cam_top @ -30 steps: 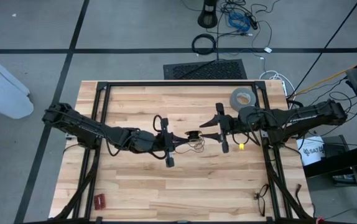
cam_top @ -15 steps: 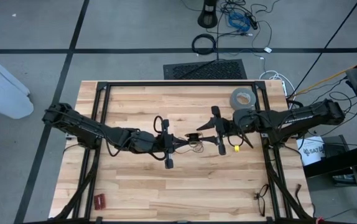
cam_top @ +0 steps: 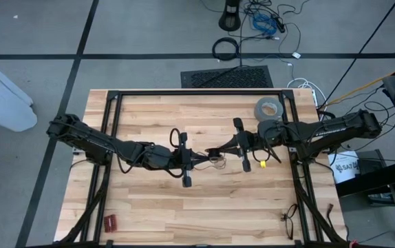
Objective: Coil cords
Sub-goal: Coil the black wire onto the spool
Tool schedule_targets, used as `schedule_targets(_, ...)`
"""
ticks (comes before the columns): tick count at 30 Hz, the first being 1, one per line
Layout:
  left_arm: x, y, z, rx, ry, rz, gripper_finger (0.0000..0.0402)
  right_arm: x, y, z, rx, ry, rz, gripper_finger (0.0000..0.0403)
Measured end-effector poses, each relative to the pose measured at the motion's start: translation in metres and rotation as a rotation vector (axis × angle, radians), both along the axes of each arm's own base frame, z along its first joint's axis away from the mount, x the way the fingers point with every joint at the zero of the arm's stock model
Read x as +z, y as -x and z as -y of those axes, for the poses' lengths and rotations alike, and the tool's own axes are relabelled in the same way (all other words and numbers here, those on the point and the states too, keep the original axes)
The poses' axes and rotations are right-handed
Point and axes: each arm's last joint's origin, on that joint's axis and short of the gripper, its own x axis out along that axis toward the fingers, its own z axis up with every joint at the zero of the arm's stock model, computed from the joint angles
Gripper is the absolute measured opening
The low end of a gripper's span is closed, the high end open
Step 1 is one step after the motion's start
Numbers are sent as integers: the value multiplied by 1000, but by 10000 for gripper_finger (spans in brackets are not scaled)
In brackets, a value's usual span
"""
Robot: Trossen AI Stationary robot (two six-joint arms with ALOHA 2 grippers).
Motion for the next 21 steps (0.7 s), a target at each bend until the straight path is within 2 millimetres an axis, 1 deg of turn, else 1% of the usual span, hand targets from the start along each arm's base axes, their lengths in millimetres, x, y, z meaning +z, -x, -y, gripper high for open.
schedule_targets(9,4,-1,-1,8,9,43,35,-2,0,0,-6,-21,-26,1)
schedule_targets(16,6,-1,-1,14,14,60,42,-2,0,0,-14,-52,-28,1)
schedule_targets(19,6,-1,0,9,-11,58,44,-2,1,0,-15,-65,-29,0)
schedule_targets(21,6,0,2,7,-12,60,54,-1,1,0,-15,-74,-25,0)
